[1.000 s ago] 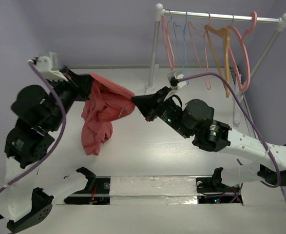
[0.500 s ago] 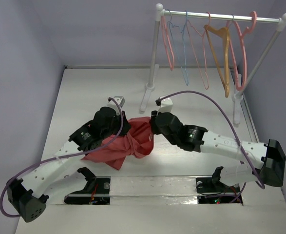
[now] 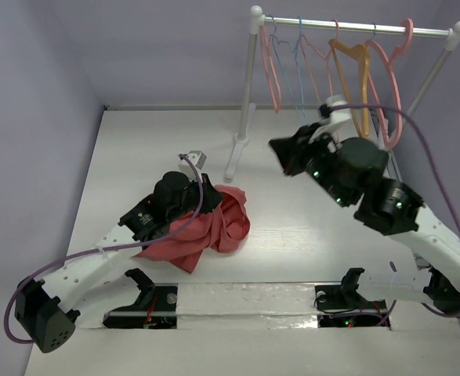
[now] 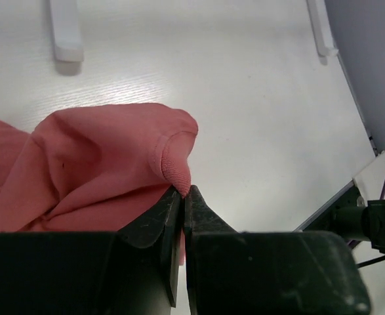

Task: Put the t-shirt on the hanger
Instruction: Pick up the T-shirt from the center of the board, then pick up the hanger from the clothesline.

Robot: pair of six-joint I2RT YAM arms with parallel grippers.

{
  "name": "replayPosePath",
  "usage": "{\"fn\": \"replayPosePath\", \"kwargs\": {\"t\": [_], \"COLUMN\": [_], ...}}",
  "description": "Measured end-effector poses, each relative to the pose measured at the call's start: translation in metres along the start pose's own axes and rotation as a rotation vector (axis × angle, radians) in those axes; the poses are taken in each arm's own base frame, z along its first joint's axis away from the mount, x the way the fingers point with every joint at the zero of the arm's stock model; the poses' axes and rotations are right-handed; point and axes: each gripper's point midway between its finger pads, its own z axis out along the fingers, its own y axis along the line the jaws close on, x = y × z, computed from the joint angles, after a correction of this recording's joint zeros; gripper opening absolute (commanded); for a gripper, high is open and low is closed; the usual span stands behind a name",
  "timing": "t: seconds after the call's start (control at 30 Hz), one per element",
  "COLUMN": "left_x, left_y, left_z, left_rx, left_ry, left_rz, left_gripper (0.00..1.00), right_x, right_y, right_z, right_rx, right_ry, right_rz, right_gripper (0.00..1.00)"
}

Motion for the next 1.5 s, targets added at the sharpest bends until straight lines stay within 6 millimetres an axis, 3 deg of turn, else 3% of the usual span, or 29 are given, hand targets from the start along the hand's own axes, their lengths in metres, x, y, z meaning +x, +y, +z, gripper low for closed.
{"fn": "replayPosePath", "kwargs": {"t": [0.07,0.2,0.23,0.37,0.5,0.57,0.63,0.73,0.8,0.9,1.13,1.5], "left_x": [-0.003,-0.002,-0.001,0.003,0.008,0.012,0.015,0.017,0.018,0.019,0.026,0.03], "left_y": [-0.004,-0.01,-0.012,-0.018,-0.021,-0.025,-0.028,-0.033,-0.036,-0.042,-0.048,-0.052], "left_z": [0.0,-0.003,-0.004,-0.009,-0.013,-0.016,-0.019,-0.023,-0.026,-0.03,-0.03,-0.028], "left_rx": [0.018,0.054,0.066,0.104,0.133,0.155,0.173,0.198,0.215,0.245,0.296,0.325], "left_ry": [-0.009,-0.008,-0.008,0.0,0.009,0.018,0.024,0.026,0.026,0.029,0.041,0.048], "left_rz": [0.0,0.002,0.004,0.008,0.018,0.023,0.028,0.034,0.038,0.042,0.046,0.043], "left_gripper": [0.0,0.0,0.0,0.0,0.0,0.0,0.0,0.0,0.0,0.0,0.0,0.0], "right_x": [-0.051,-0.136,-0.151,-0.197,-0.218,-0.217,-0.204,-0.165,-0.143,-0.135,-0.116,-0.124], "right_y": [-0.022,-0.098,-0.116,-0.192,-0.254,-0.293,-0.33,-0.37,-0.383,-0.389,-0.38,-0.364], "right_z": [-0.008,-0.037,-0.046,-0.074,-0.086,-0.082,-0.075,-0.071,-0.07,-0.066,-0.045,-0.037], "right_rx": [0.073,0.351,0.421,0.708,0.868,0.915,0.951,0.966,0.944,0.89,0.752,0.663], "right_ry": [-0.115,-0.308,-0.343,-0.418,-0.39,-0.334,-0.26,-0.127,-0.056,-0.03,0.018,-0.003], "right_rz": [0.009,-0.028,-0.039,-0.084,-0.11,-0.105,-0.089,-0.042,-0.002,0.04,0.098,0.114], "right_gripper": [0.07,0.17,0.27,0.45,0.57,0.63,0.66,0.66,0.66,0.66,0.64,0.69]}}
